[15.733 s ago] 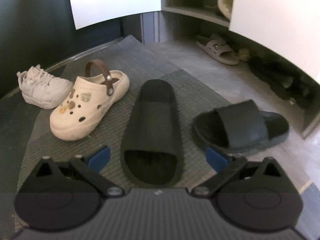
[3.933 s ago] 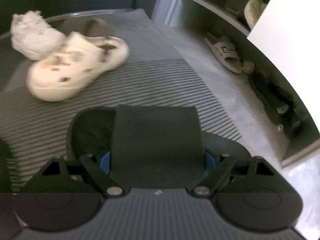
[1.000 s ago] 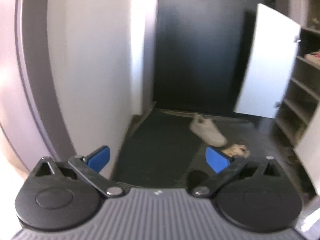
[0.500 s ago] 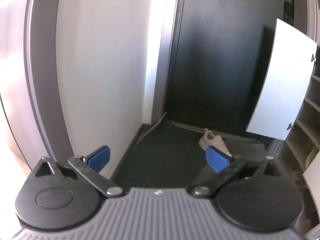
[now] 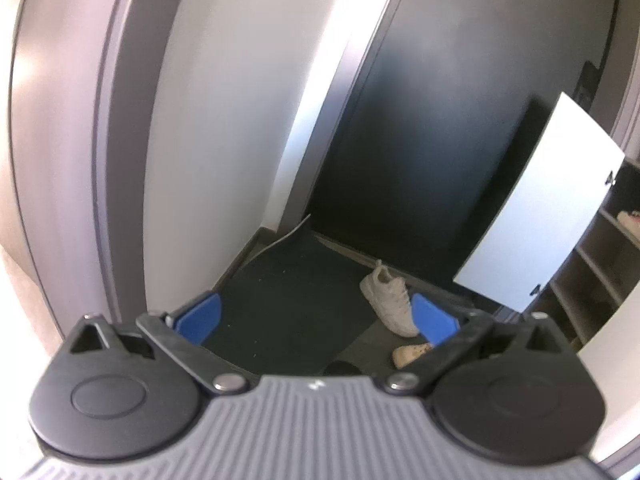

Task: Organize scattered shoes
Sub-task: 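Carry the black slide with the right gripper toward its matching slide, then lower the slide with the right gripper and align it beside its pair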

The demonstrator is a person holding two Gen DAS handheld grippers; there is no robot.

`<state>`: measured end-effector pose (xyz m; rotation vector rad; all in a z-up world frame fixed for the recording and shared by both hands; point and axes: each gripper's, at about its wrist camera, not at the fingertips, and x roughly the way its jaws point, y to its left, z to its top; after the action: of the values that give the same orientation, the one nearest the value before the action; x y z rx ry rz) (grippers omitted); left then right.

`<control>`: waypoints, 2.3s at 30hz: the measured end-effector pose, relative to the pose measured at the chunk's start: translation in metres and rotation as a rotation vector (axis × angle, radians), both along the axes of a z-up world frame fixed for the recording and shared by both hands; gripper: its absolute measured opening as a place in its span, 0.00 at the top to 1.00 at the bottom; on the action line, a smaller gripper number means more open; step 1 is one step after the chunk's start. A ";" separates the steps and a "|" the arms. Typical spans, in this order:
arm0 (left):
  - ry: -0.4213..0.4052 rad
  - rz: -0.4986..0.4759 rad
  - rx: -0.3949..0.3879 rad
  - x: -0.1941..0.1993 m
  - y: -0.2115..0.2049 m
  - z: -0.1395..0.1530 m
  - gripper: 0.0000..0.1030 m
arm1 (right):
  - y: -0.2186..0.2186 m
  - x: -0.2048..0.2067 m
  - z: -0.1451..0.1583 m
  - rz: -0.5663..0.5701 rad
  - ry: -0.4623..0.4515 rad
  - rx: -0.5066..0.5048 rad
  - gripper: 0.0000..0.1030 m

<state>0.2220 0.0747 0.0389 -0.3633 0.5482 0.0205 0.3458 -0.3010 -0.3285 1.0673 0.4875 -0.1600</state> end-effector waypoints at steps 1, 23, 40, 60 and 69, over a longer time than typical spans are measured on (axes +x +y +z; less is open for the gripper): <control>-0.005 0.002 0.003 0.002 0.002 0.002 0.00 | 0.012 0.007 0.003 0.014 -0.014 0.014 0.90; 0.180 -0.066 0.239 0.068 -0.059 -0.031 0.00 | 0.192 0.146 -0.091 0.213 0.156 0.116 0.88; 0.308 -0.152 0.153 0.026 -0.098 -0.038 0.00 | 0.164 0.129 -0.065 0.469 0.134 0.029 0.32; 0.373 -0.212 0.203 0.037 -0.118 -0.057 0.00 | 0.154 0.124 -0.066 0.657 0.120 -0.434 0.32; 0.409 -0.240 0.209 0.045 -0.121 -0.072 0.00 | 0.198 0.136 -0.086 0.804 0.190 -0.777 0.40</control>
<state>0.2674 -0.0463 -0.0330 -0.0850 0.9827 -0.0811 0.4821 -0.1028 -0.4150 0.0512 0.8973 0.2544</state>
